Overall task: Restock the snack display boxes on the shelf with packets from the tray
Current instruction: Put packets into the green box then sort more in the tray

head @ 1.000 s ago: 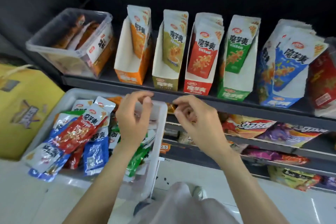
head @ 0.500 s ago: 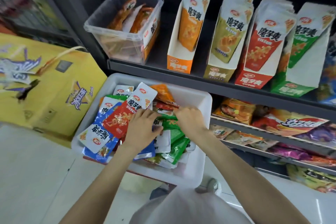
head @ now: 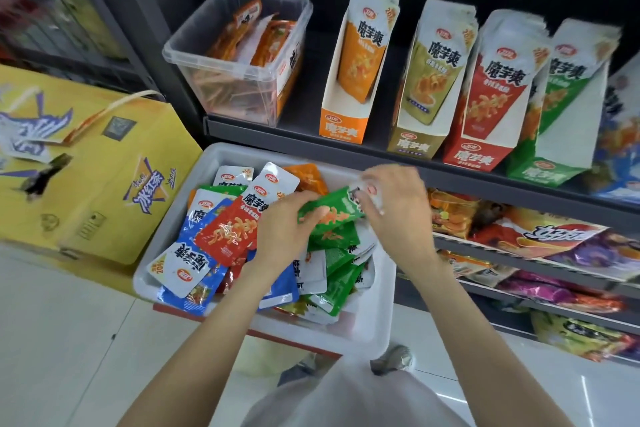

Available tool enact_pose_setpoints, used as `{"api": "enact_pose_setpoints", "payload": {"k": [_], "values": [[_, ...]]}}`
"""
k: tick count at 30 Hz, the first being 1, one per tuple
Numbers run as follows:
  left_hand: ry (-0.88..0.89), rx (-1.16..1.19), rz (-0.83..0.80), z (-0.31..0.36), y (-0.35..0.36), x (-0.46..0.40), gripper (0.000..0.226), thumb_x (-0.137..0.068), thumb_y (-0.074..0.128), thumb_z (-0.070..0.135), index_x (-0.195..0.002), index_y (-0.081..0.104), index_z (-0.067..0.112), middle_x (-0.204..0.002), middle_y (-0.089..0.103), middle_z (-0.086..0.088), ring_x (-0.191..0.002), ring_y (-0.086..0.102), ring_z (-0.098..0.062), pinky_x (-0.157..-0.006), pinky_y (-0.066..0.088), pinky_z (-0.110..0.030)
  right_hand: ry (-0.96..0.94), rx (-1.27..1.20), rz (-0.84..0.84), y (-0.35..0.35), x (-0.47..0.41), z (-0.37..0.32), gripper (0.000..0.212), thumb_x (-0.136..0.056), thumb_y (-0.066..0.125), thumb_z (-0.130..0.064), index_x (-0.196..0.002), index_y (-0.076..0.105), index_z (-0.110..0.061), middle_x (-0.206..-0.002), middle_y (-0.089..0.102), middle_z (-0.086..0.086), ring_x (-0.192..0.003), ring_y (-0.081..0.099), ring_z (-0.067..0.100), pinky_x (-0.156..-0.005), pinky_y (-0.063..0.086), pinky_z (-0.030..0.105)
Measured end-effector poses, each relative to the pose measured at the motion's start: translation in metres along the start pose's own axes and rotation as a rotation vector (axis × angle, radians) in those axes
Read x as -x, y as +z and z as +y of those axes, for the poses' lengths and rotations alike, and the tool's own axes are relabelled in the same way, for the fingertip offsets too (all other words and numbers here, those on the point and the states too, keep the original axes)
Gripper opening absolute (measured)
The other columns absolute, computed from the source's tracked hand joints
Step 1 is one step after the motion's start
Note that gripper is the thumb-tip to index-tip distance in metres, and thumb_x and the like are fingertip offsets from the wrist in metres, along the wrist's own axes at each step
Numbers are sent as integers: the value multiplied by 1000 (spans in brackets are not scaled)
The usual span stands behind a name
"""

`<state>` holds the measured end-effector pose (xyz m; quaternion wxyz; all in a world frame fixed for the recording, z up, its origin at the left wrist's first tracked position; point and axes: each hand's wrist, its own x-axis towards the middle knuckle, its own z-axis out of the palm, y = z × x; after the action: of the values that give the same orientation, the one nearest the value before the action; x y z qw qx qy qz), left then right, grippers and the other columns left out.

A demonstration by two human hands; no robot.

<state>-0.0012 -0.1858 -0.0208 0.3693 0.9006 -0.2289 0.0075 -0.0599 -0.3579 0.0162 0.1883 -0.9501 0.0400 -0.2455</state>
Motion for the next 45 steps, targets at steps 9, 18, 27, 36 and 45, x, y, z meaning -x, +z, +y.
{"api": "enact_pose_setpoints", "payload": {"k": [9, 18, 27, 36, 45], "values": [[-328, 670, -112, 42, -6, 4, 8, -87, 65, 17, -88, 70, 23, -78, 70, 11, -73, 63, 1, -67, 49, -13, 534, -576, 22, -51, 19, 13, 25, -88, 67, -20, -111, 60, -24, -95, 66, -8, -86, 60, 8, -72, 50, 16], [116, 606, -276, 116, -4, -19, 23, -76, 69, 34, -98, 65, 36, -94, 70, 22, -85, 67, -3, -72, 55, -21, 650, -769, -1, -123, 16, 47, 10, -90, 62, -25, -81, 65, -21, -51, 59, -11, -38, 47, 6, -38, 31, 14], [444, 208, 33, 206, 61, -87, 30, -87, 56, 45, -105, 67, 24, -98, 64, 13, -90, 58, -9, -78, 44, -23, 623, -501, 683, -217, 9, 140, 21, -92, 61, -32, -72, 58, -29, -47, 59, -10, -40, 55, 3, -44, 42, 17], [632, -260, -61, 225, 118, -116, 22, -80, 69, 35, -98, 69, 22, -105, 60, 1, -104, 50, -27, -82, 30, -33, 352, 137, 465, -190, -91, 210, 35, -94, 54, -37, -85, 60, -4, -67, 53, 9, -60, 49, 27, -56, 23, 28], [584, -250, -99, 227, 119, -119, 15, -82, 69, 31, -95, 69, 23, -104, 60, 1, -102, 47, -24, -83, 33, -32, 397, 55, 282, -162, -118, 232, 23, -92, 59, -24, -110, 63, -9, -103, 62, 12, -80, 61, 24, -65, 33, 24]]}}
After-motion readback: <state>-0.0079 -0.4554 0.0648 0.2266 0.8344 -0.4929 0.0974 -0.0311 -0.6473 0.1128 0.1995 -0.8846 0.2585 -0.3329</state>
